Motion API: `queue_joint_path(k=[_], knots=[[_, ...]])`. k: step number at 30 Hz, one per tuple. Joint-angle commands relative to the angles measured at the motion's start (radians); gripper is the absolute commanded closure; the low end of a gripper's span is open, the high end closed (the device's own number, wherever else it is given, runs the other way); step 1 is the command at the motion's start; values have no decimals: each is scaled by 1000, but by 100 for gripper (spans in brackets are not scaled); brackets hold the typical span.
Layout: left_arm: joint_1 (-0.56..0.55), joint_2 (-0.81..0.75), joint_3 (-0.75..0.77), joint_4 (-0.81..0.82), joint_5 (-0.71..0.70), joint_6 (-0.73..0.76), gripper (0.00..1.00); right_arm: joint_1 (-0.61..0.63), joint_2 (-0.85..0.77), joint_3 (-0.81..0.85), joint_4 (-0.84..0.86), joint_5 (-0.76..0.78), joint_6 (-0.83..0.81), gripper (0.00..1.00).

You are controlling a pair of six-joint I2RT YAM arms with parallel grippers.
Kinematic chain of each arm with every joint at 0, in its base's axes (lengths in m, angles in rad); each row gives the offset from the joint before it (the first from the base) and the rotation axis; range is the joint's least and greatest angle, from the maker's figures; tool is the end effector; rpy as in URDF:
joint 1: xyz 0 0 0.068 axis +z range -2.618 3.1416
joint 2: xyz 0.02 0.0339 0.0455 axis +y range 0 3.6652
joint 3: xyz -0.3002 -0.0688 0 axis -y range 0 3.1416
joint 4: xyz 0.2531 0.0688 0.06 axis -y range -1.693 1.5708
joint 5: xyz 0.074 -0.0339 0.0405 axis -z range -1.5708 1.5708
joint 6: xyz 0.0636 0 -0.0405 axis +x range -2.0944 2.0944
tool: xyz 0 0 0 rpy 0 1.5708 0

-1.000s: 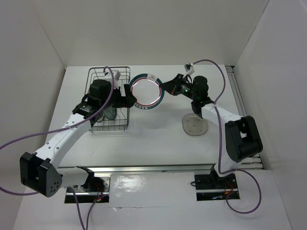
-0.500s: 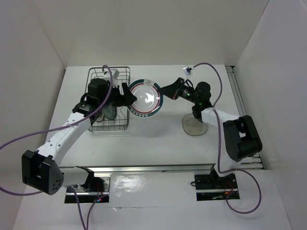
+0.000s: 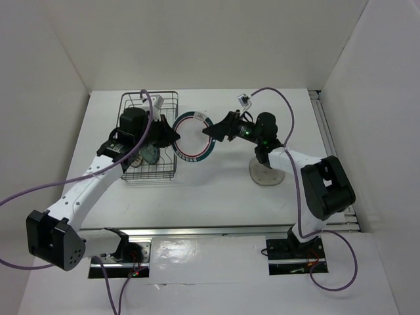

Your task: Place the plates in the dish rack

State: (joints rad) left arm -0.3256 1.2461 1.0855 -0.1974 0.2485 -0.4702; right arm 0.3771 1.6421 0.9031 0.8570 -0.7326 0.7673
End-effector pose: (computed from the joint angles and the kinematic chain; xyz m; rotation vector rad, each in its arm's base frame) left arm 0.2894 -0.1142 0.3692 0.0281 1.9949 -0.7630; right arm 0.3463 0.1829 0.3011 -0.3510 1.6267 1.4239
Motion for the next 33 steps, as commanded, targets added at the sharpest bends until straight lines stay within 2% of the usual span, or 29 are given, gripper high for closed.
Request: queue_joint_path(k=[1, 2, 3, 6, 9, 19, 33], knots=[[3, -62, 56, -77, -317, 59, 100, 11, -80, 43, -151, 74, -97, 0], [3, -76, 65, -101, -383, 80, 100, 11, -102, 43, -183, 100, -141, 0], [3, -88, 76, -123, -508, 96, 100, 11, -102, 43, -220, 128, -160, 0], [3, -119, 76, -166, -674, 168, 100, 11, -116, 54, -305, 164, -206, 0], [3, -128, 86, -175, -773, 209, 100, 11, -116, 54, -331, 173, -215, 0], [3, -108, 86, -175, -885, 278, 100, -17, -116, 4, -342, 119, -215, 0], [3, -17, 86, -175, -825, 248, 100, -66, -143, -47, -289, 79, -206, 0]])
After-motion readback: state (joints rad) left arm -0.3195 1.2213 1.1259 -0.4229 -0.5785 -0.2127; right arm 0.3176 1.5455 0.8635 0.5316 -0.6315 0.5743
